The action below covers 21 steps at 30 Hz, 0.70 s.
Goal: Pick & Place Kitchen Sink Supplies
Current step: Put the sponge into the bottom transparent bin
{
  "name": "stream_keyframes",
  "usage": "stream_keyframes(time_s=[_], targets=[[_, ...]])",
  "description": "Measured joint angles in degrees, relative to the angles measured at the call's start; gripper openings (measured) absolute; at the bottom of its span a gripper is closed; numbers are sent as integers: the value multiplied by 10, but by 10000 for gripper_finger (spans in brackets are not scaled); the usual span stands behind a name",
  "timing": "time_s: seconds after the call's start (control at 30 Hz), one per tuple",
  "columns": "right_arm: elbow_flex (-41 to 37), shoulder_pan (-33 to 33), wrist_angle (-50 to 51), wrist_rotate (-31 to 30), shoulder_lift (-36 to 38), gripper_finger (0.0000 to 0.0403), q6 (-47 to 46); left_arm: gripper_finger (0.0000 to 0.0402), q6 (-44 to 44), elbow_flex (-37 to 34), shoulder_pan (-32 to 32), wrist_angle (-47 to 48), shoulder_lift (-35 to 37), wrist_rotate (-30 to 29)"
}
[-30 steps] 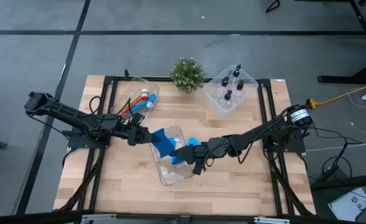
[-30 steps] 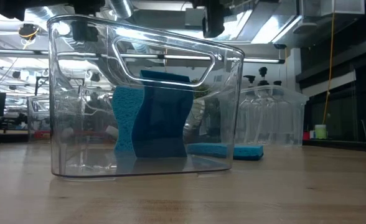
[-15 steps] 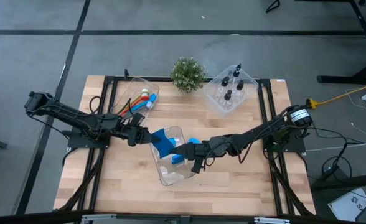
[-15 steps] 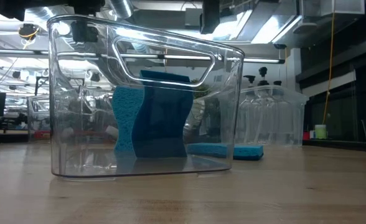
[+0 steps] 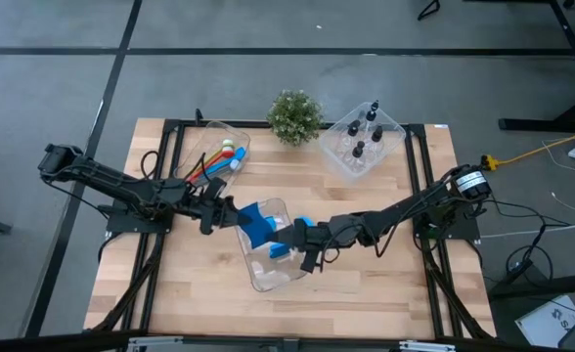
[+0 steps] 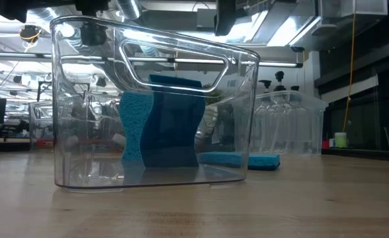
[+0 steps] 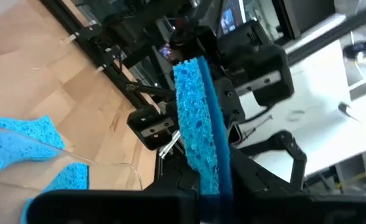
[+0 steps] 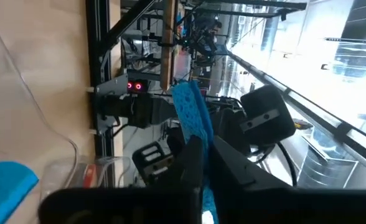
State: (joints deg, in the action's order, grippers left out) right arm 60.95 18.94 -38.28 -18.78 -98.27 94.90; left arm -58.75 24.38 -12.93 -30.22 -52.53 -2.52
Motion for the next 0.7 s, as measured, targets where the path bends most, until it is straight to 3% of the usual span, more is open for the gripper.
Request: stream_keyframes(time_s=[0.27, 0.47, 0.7], targets=[[0, 0, 4, 1, 0, 13, -51, 94, 67, 0, 0, -9, 0, 23], [0, 7, 4, -15, 0, 11, -117, 149, 157, 0, -1, -10, 0, -7], [-6, 29, 4, -86, 0, 10, -162, 160, 192, 0, 0, -1, 0, -22]])
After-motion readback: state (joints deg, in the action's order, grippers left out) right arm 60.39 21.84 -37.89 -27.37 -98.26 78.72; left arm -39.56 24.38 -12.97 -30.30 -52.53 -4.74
